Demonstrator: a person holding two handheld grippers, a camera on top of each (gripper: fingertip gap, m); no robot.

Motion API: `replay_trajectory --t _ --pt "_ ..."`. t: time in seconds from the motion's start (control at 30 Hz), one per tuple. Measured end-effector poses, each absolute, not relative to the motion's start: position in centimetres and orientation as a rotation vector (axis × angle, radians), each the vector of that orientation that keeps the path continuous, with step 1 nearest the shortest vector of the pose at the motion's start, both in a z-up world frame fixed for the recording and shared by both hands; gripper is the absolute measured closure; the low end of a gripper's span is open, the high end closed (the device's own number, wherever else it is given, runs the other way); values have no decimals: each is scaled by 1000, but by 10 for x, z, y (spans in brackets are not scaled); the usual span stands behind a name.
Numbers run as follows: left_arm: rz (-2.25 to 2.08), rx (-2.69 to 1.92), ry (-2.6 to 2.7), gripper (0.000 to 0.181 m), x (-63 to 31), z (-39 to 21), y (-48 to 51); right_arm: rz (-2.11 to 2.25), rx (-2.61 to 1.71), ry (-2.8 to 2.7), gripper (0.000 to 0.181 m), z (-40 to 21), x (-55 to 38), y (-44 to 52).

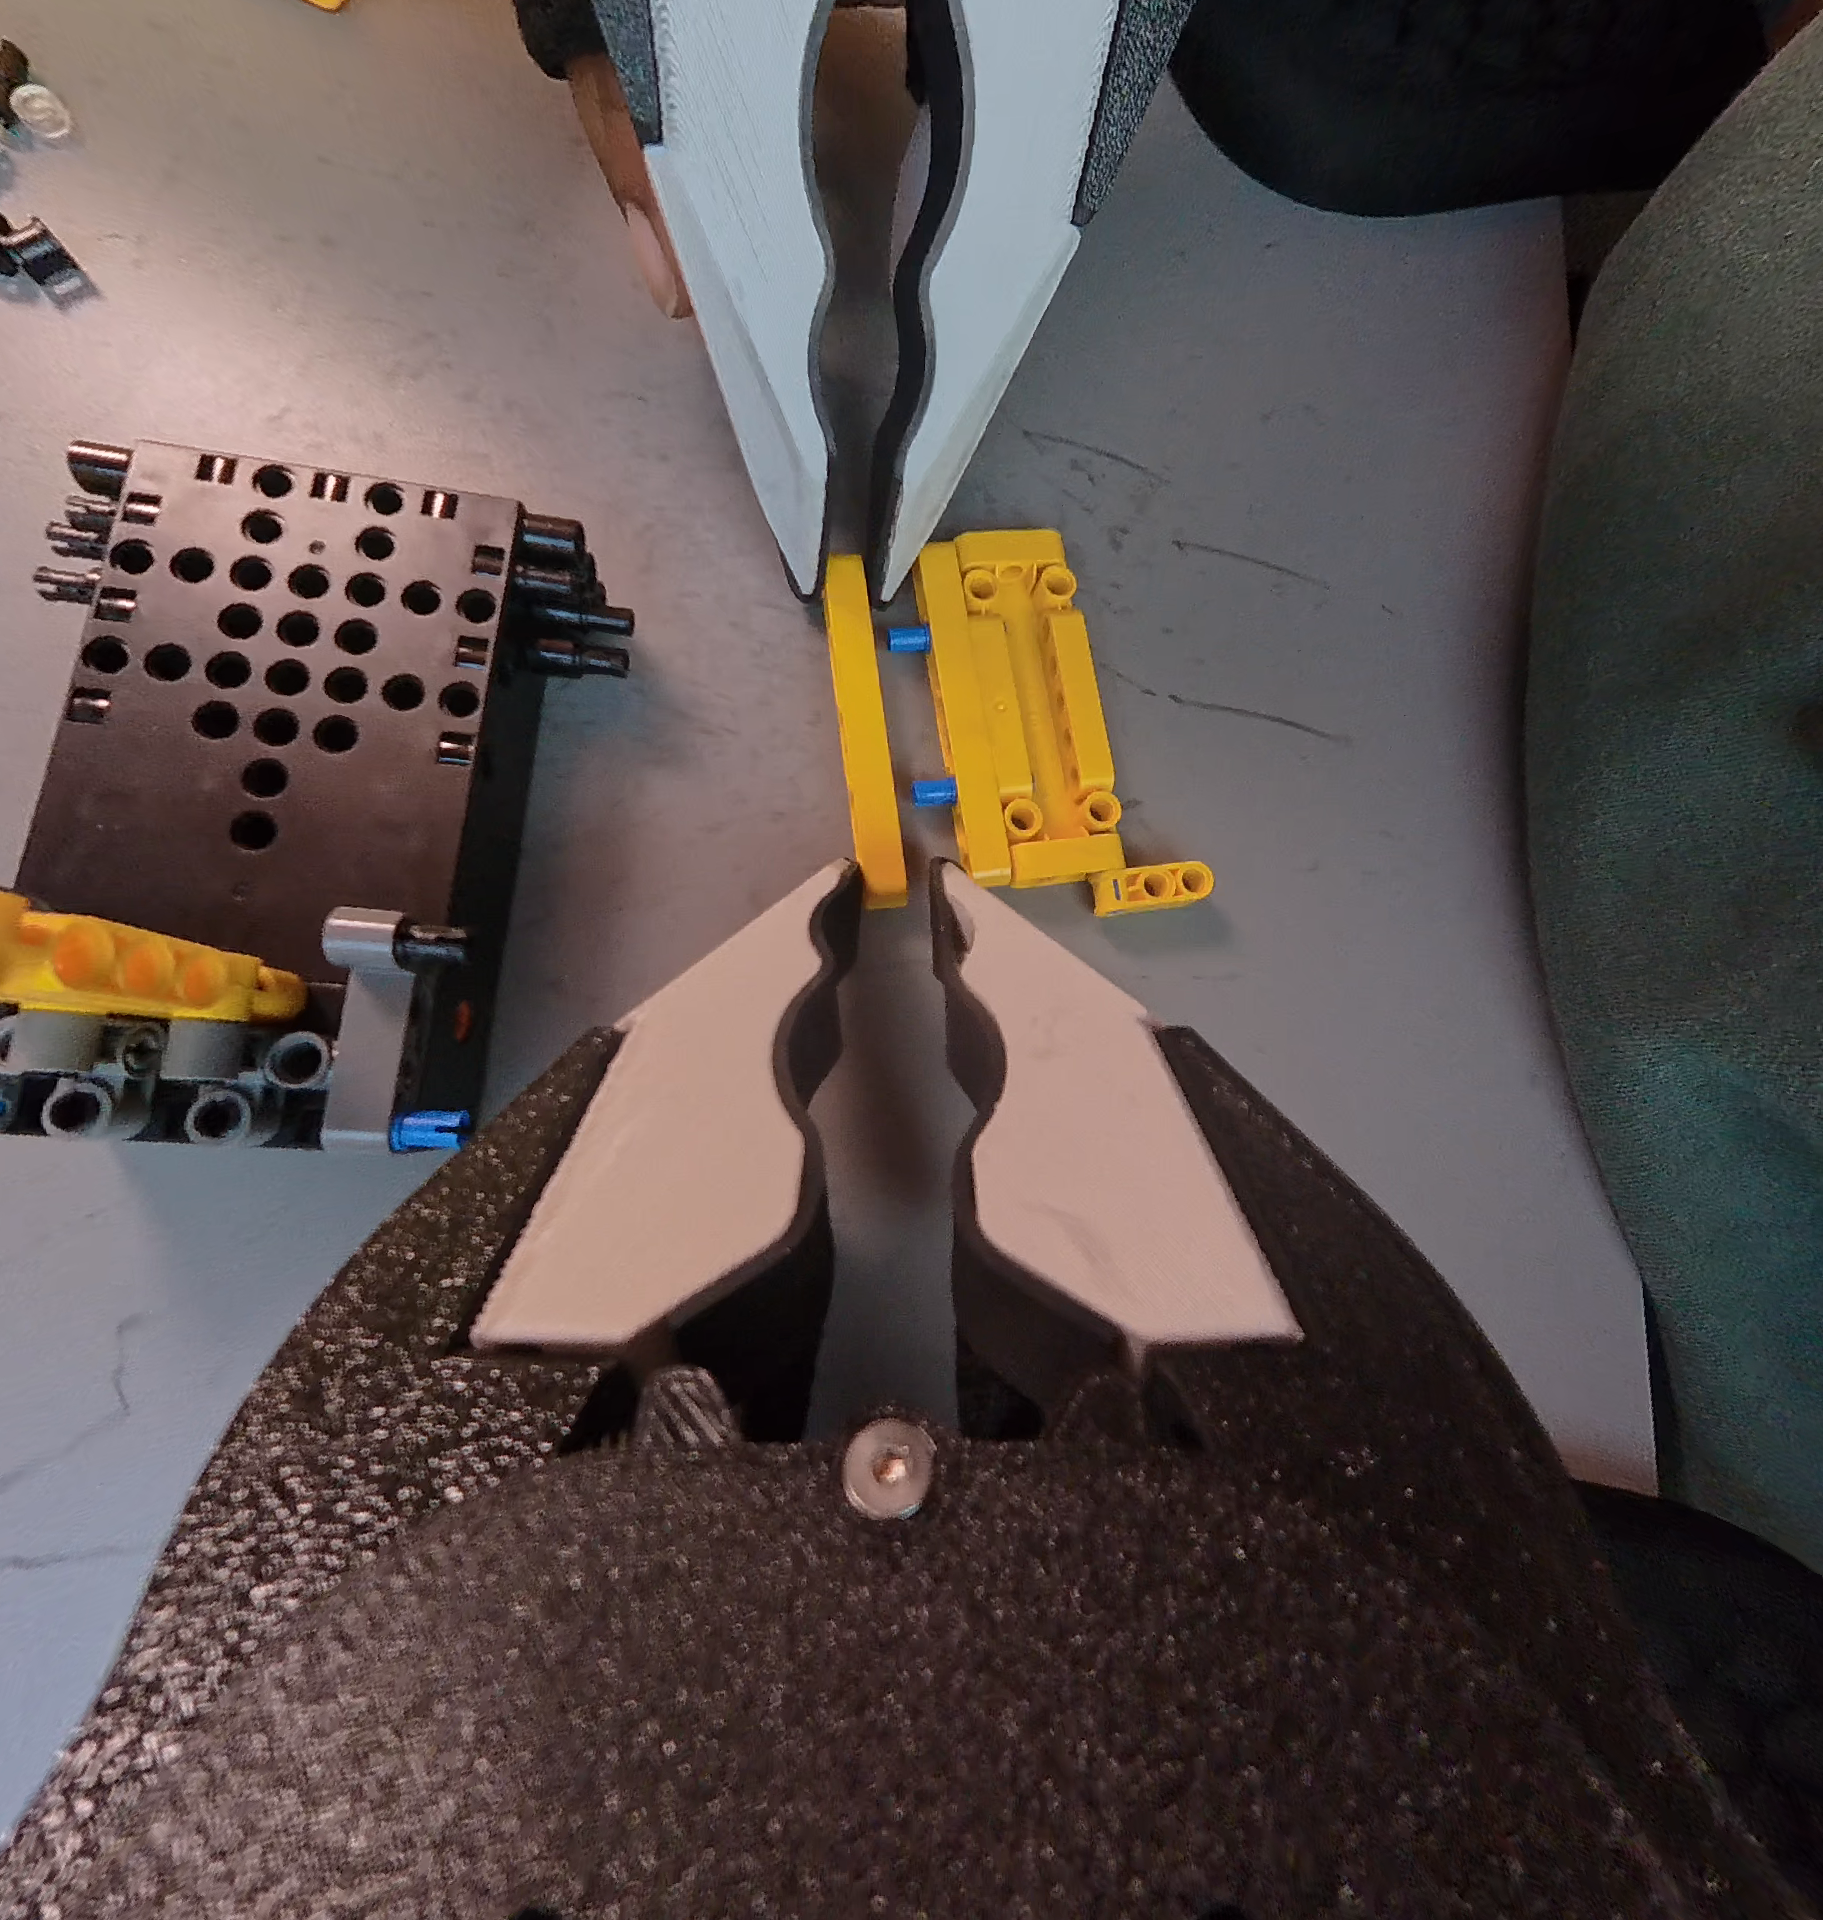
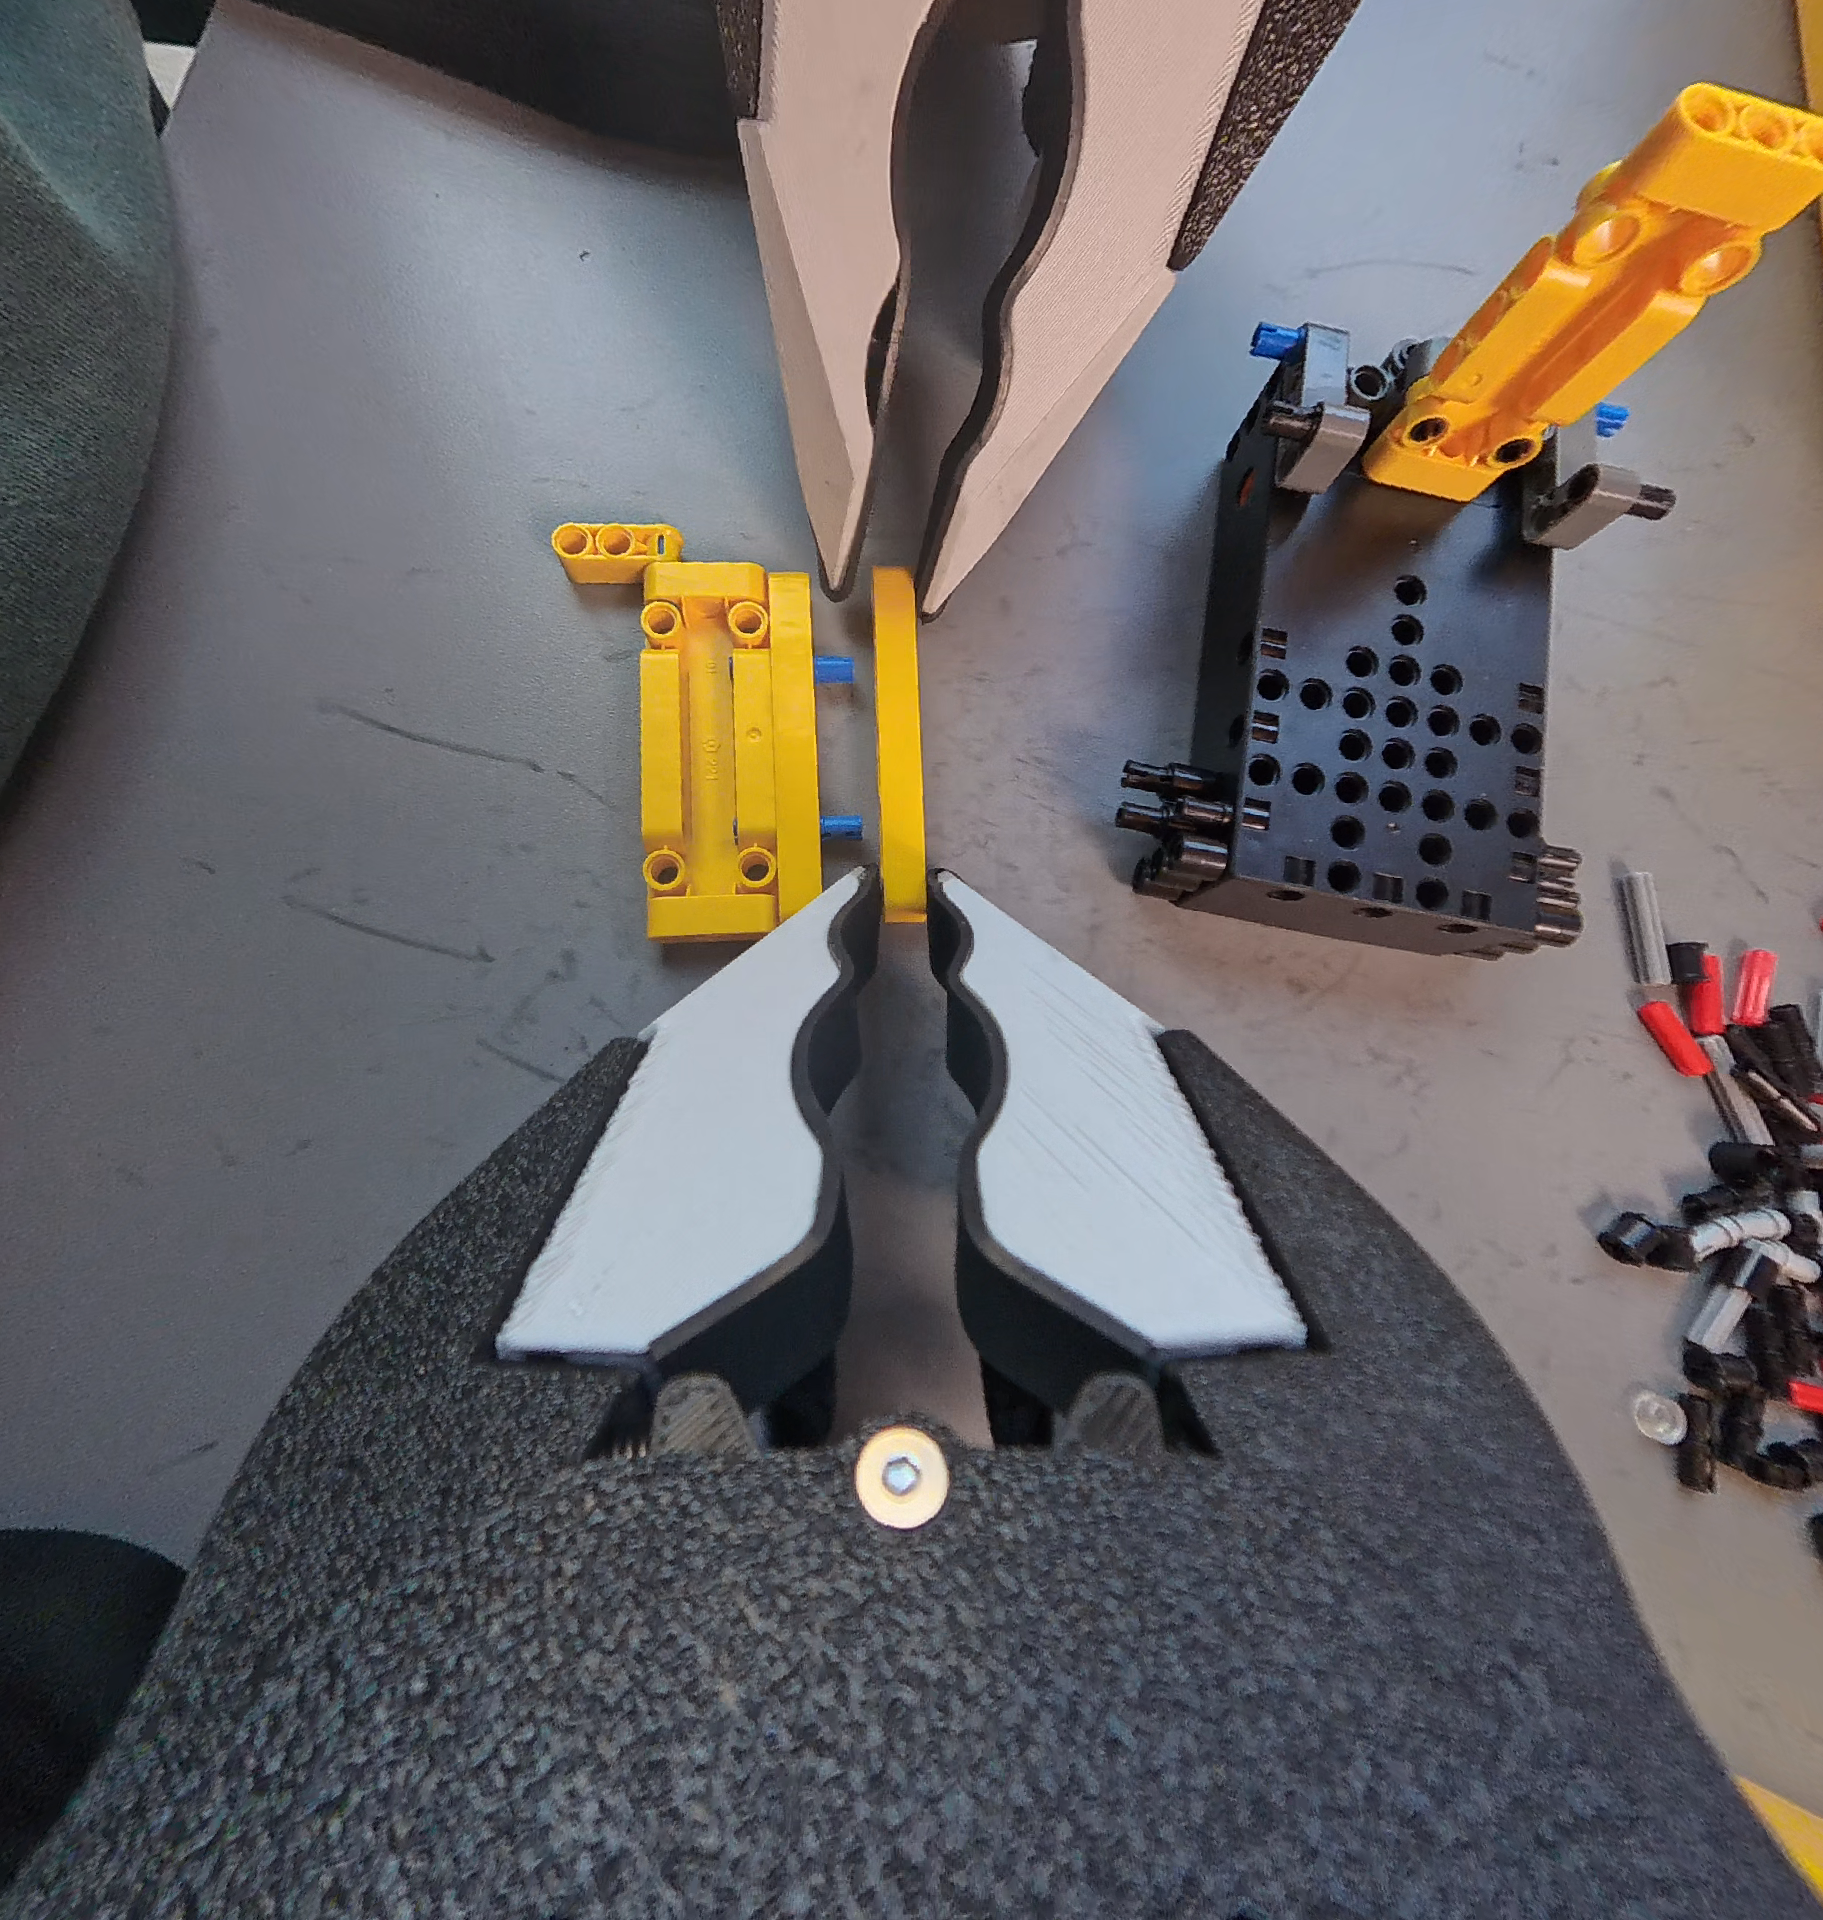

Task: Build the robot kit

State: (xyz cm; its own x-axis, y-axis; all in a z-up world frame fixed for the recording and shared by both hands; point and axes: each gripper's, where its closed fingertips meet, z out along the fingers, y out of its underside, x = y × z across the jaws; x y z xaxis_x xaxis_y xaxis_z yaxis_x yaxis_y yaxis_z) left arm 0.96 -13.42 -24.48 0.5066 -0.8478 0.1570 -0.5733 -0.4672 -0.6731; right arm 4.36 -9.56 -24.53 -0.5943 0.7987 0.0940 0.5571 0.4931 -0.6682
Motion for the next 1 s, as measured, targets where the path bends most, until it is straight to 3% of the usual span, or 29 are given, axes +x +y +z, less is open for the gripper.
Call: replay_trajectory --t 0.23,0.4,0.77,1.0 --pt "-685 -2161 1115 158 5 -235 -133 891 -1128 -2334 166 -243 46 -95" --pt "-685 -2099 1104 130 8 -226 -132 990 -1111 -2318 144 -233 54 -98" --pt "-660 -2097 1283 124 20 -241 -149 904 -1117 -2378 106 -241 65 -111" --pt "-686 -2054 1263 117 19 -230 -151 951 -1115 -2387 127 -245 63 -116"
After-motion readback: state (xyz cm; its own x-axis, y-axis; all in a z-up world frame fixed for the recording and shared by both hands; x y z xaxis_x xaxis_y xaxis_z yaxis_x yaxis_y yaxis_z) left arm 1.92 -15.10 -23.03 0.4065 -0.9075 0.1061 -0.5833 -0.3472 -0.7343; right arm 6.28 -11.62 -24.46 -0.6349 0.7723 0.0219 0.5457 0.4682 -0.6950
